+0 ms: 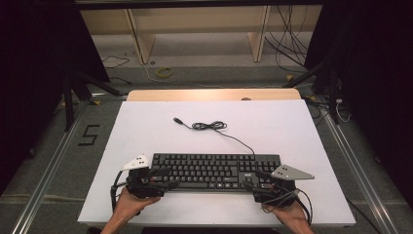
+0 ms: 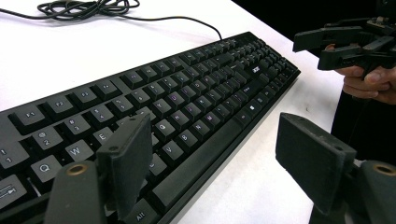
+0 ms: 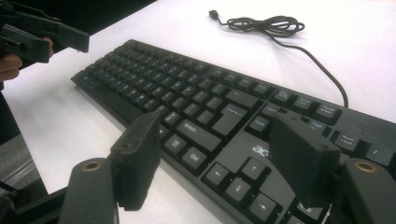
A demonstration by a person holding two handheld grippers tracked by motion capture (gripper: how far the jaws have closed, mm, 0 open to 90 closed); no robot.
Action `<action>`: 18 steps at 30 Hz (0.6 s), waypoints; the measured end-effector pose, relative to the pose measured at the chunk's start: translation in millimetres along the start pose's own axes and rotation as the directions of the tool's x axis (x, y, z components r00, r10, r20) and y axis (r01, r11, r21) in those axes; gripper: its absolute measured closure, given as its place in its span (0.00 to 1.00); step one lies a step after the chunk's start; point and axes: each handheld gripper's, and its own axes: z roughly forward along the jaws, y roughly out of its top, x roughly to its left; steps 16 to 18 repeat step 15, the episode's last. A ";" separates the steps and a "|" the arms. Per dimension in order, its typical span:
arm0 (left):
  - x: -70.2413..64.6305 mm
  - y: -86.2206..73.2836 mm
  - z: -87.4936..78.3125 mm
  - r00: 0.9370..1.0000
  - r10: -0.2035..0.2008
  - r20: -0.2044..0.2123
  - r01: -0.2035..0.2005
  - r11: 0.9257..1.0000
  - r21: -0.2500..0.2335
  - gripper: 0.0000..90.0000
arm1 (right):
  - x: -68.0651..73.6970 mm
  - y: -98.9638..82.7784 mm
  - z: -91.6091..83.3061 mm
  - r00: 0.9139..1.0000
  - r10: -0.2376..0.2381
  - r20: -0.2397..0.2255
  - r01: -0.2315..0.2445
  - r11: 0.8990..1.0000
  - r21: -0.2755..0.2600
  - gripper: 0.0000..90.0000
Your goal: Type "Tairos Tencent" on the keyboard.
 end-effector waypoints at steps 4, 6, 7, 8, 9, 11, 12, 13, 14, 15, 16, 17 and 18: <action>-0.4 -0.1 0.7 1.000 0.001 0.001 -0.001 1.000 0.002 0.30 | -1.1 -0.5 -1.1 1.000 -0.001 0.005 0.001 1.000 -0.005 0.39; -0.2 -0.3 1.0 1.000 0.002 -0.001 -0.002 1.000 0.003 0.30 | -1.1 -0.3 -1.2 1.000 -0.001 0.005 0.001 1.000 -0.007 0.39; 0.0 -0.4 1.2 1.000 0.002 -0.002 -0.002 1.000 0.003 0.30 | -1.0 -0.2 -1.2 1.000 -0.001 0.005 0.001 1.000 -0.007 0.39; 0.1 -0.5 1.3 1.000 0.002 -0.003 -0.002 1.000 0.003 0.30 | -0.9 -0.2 -1.0 1.000 -0.001 0.005 0.001 1.000 -0.007 0.39; 0.2 -0.6 1.3 1.000 0.004 -0.003 -0.004 1.000 0.004 0.30 | -0.9 -0.3 -0.7 1.000 -0.002 0.005 0.002 1.000 -0.005 0.39; 0.4 -0.6 1.5 1.000 0.006 -0.004 -0.006 1.000 0.004 0.30 | -0.6 -0.5 -0.3 1.000 0.001 0.004 -0.001 1.000 0.000 0.39; 0.2 -0.6 1.5 1.000 0.004 -0.005 -0.004 1.000 0.004 0.30 | -0.5 -0.6 0.0 1.000 0.000 0.004 0.000 1.000 0.001 0.39; 0.5 -0.7 1.6 1.000 0.006 -0.005 -0.006 1.000 0.004 0.30 | -0.3 -0.6 0.3 1.000 -0.003 0.003 0.003 1.000 0.000 0.38; 0.5 -0.8 1.6 1.000 0.003 -0.006 -0.003 1.000 0.003 0.30 | -0.2 -0.5 0.3 1.000 -0.004 0.003 0.004 1.000 -0.001 0.38; 0.7 -0.8 1.5 1.000 0.003 -0.008 -0.003 1.000 0.002 0.30 | -0.3 -0.3 0.2 1.000 -0.005 0.002 0.005 1.000 -0.001 0.38; 0.7 -0.8 1.5 1.000 0.003 -0.008 -0.003 1.000 0.002 0.30 | -0.3 -0.3 0.2 1.000 -0.005 0.002 0.005 1.000 -0.001 0.38; 0.7 -0.8 1.5 1.000 0.003 -0.008 -0.003 1.000 0.002 0.30 | -0.3 -0.3 0.2 1.000 -0.005 0.002 0.005 1.000 -0.001 0.38; 0.7 -0.8 1.5 1.000 0.003 -0.008 -0.003 1.000 0.002 0.30 | -0.3 -0.3 0.2 1.000 -0.005 0.002 0.005 1.000 -0.001 0.38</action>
